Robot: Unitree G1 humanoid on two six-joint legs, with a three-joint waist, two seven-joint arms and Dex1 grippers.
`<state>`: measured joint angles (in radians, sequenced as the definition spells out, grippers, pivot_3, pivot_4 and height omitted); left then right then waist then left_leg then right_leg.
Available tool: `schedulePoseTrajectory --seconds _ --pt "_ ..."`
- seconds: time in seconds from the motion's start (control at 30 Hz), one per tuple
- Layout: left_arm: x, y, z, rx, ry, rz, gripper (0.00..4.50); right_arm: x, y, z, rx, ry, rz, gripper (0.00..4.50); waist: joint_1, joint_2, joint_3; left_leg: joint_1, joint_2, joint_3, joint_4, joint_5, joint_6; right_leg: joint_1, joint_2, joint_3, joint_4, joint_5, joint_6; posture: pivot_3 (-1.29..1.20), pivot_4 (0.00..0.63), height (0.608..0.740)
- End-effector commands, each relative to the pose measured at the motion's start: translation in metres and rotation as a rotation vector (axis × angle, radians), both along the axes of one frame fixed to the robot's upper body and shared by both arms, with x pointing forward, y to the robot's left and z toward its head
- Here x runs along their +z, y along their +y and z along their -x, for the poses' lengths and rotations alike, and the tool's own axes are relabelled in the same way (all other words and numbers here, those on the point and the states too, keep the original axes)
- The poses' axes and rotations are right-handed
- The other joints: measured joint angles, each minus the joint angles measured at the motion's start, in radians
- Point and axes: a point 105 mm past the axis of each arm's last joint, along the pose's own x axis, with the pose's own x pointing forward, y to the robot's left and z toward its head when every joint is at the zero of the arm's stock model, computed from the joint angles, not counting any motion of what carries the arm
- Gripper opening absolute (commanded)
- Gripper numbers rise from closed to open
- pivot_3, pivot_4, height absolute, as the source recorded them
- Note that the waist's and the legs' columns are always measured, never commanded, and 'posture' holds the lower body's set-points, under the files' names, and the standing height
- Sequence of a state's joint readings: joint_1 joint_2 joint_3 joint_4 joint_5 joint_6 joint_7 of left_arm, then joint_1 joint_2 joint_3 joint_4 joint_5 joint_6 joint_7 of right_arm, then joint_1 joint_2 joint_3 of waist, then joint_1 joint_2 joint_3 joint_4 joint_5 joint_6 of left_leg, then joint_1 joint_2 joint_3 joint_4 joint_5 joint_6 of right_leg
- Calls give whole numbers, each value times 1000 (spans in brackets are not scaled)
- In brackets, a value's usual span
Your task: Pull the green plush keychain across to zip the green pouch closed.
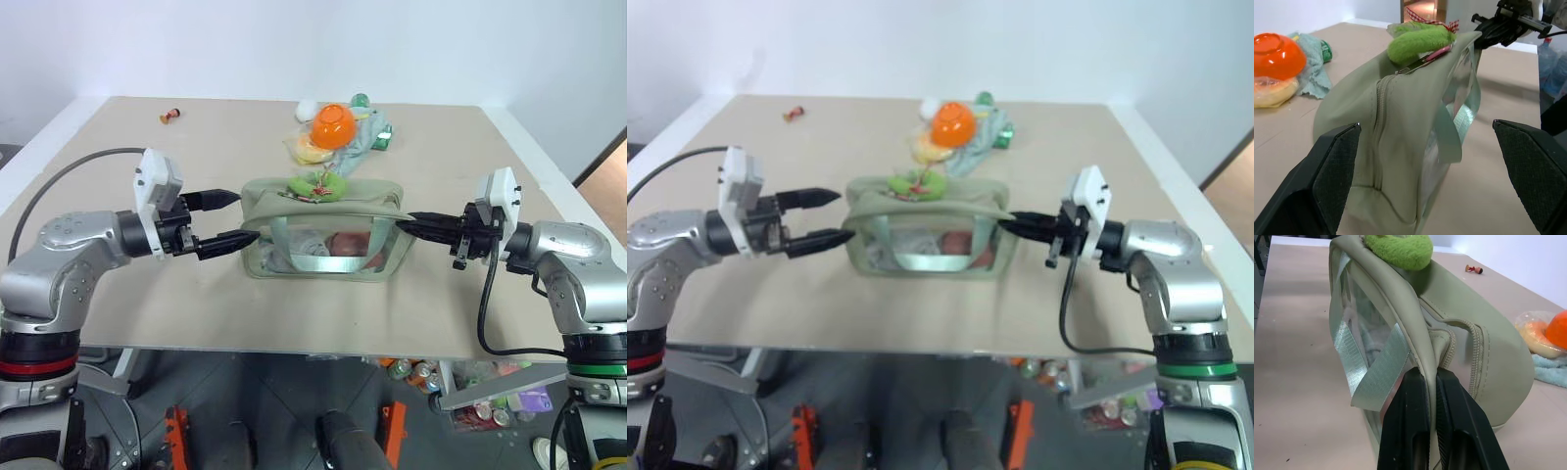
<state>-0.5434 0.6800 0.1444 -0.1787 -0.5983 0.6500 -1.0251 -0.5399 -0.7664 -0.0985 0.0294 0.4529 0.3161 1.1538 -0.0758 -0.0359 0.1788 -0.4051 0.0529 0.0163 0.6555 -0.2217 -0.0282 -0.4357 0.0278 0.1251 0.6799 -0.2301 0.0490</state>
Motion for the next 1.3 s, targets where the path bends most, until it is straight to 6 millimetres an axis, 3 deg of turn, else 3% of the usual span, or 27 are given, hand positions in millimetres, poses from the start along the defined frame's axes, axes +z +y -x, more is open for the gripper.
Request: schedulePoseTrajectory --seconds 0.03,0.07,0.2,0.5,0.57,0.7,0.8,0.93,0.97,1.03,1.1,1.17,1.3 --pt "-3 -4 -10 42 -58 -41 4482 11 1 1 11 -43 8 0 0 0 0 0 0 0 0 0 0 0 0 0 0 0 0 0 150 739" --pt "-5 -3 -13 51 -58 -41 4482 11 1 1 10 -44 9 0 0 0 0 0 0 0 0 0 0 0 0 0 0 0 0 0 150 739" --pt "-6 -5 -21 57 -75 -31 3368 11 0 2 5 -44 9 0 0 0 0 -1 0 0 0 0 0 -1 0 0 0 0 0 0 150 739" --pt "0 -9 -23 16 -110 -14 178 18 -3 8 -4 3 -55 0 0 0 0 -1 0 0 -1 0 0 -1 0 0 0 0 0 0 150 739" --pt "0 -10 -23 14 -109 -13 76 19 -3 9 -2 54 -75 0 0 0 0 -1 0 0 -1 0 0 -1 0 0 0 0 0 0 150 739" --pt "-3 -10 -22 12 -106 -27 0 18 -2 17 25 91 -58 1221 1 0 0 -1 0 0 -1 0 0 -1 0 0 0 0 1 0 150 739" --pt "-4 -9 -22 18 -101 -29 0 34 -8 16 -1 57 -97 2260 1 0 0 -1 0 0 -1 0 0 -1 0 0 0 -1 1 0 150 739" --pt "-6 -9 -22 23 -99 -35 0 58 -17 14 -17 25 -112 2260 0 0 0 -1 -1 1 -1 0 0 -1 -1 1 0 -1 1 0 150 739" --pt "-7 -8 -21 24 -99 -38 0 72 -16 12 -20 -17 -114 2260 0 0 0 -1 -1 1 -1 0 0 -1 -1 1 0 -1 1 0 150 739" --pt "-9 -9 -21 27 -99 -40 0 96 -3 9 4 -118 -98 2260 -4 1 1 -1 -1 1 0 0 0 -1 -1 1 0 0 1 0 150 739" --pt "-9 -9 -21 31 -101 -35 0 108 28 8 70 -196 -74 2260 -6 1 1 -1 -1 1 -1 0 0 -1 -1 1 0 0 0 0 150 739" --pt "-9 -10 -20 33 -101 -31 0 106 56 6 119 -222 -54 2260 -6 1 0 0 0 0 -1 0 0 -1 1 0 0 0 0 0 150 739" --pt "-11 -13 -19 37 -95 -16 0 82 96 6 189 -192 -3 2260 1 0 0 -2 1 -2 -2 0 0 -2 1 -2 0 -1 0 0 150 739"
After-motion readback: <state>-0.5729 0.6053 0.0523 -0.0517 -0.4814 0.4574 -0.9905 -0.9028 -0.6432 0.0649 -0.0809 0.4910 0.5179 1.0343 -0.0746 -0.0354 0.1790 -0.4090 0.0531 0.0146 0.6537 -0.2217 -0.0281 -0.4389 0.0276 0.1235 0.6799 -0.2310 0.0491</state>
